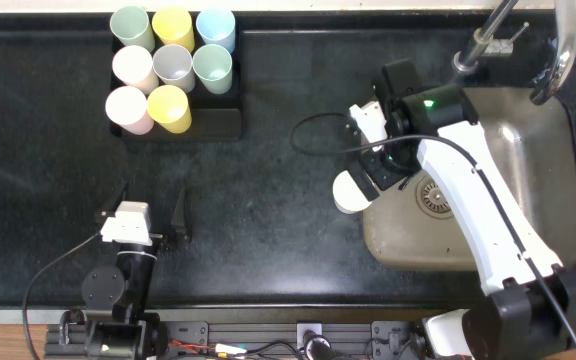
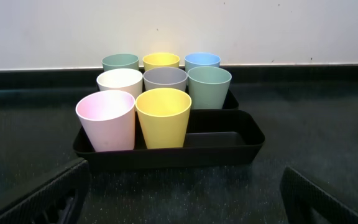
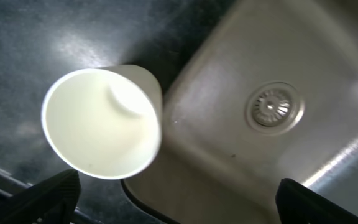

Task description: Store Cups

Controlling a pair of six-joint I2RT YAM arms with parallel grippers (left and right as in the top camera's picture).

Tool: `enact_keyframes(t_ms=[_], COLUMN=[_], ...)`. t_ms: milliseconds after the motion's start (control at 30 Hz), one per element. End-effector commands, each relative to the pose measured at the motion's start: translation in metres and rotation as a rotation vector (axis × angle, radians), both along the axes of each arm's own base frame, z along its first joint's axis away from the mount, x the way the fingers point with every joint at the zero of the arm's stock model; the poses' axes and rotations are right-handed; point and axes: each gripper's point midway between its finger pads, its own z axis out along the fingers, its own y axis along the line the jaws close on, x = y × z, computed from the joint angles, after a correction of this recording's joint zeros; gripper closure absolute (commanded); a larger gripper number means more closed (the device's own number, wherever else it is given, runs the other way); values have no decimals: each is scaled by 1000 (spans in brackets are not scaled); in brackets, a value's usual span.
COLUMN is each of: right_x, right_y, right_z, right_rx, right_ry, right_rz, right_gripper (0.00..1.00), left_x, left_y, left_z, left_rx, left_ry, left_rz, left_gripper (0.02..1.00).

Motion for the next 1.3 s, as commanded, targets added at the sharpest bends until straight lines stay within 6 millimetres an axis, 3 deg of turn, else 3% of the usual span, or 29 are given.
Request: enact_keyframes(t_ms=[33, 767, 1200, 1233, 1267, 1300], right_x=[-4, 8, 16, 16, 16, 16], right_y=[8, 9, 8, 8, 8, 8], right_z=[-15, -56, -58, -58, -58, -58], right_rx=[31, -7, -20, -20, -20, -20], right_ry=[71, 154, 122, 120, 120, 119], right_rz=[30, 50, 52, 52, 53, 53], right_gripper=[3, 3, 7, 53, 332, 879], left_x=[0, 0, 0, 0, 0, 0], left_y=[1, 1, 1, 1, 1, 1], left_z=[0, 0, 0, 0, 0, 0], left_rx=[21, 21, 21, 21, 21, 21], left_ry=[-8, -8, -8, -8, -8, -8], left_rz=[3, 3, 3, 3, 3, 2], left_gripper=[18, 18, 18, 18, 18, 18])
